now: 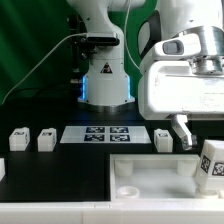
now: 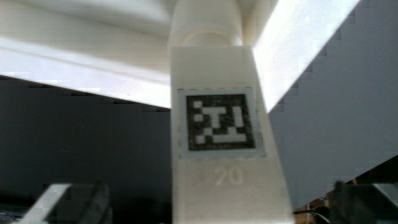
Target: Assemble one leg
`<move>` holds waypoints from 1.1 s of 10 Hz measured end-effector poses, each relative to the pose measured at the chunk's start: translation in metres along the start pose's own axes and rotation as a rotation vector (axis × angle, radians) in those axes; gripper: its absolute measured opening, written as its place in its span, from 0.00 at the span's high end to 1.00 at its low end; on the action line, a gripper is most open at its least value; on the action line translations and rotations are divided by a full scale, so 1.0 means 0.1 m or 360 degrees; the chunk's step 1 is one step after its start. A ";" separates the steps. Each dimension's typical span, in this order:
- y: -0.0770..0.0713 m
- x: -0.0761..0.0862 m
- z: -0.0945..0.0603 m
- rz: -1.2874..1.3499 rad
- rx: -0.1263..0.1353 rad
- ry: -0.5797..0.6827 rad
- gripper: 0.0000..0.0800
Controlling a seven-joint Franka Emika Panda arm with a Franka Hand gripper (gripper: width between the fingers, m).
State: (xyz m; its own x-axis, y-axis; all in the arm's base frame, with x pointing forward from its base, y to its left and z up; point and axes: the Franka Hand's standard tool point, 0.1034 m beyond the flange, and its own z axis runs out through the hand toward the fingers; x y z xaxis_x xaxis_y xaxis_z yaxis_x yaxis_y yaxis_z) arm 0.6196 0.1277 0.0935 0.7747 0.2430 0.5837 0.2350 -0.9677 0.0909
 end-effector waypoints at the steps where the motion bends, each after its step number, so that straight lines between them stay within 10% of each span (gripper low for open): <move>1: 0.00 0.00 0.00 -0.0004 0.0000 0.0000 0.20; 11: 0.00 0.00 0.00 -0.0059 0.0000 0.0000 0.19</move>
Offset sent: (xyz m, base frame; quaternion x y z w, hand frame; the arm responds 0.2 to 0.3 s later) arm 0.0000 0.0000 0.0000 0.0000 0.0000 0.0000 1.0000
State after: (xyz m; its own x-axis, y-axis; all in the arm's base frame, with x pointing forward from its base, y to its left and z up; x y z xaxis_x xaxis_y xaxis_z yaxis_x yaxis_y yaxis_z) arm 0.6196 0.1276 0.0935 0.7656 0.2787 0.5798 0.2636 -0.9581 0.1126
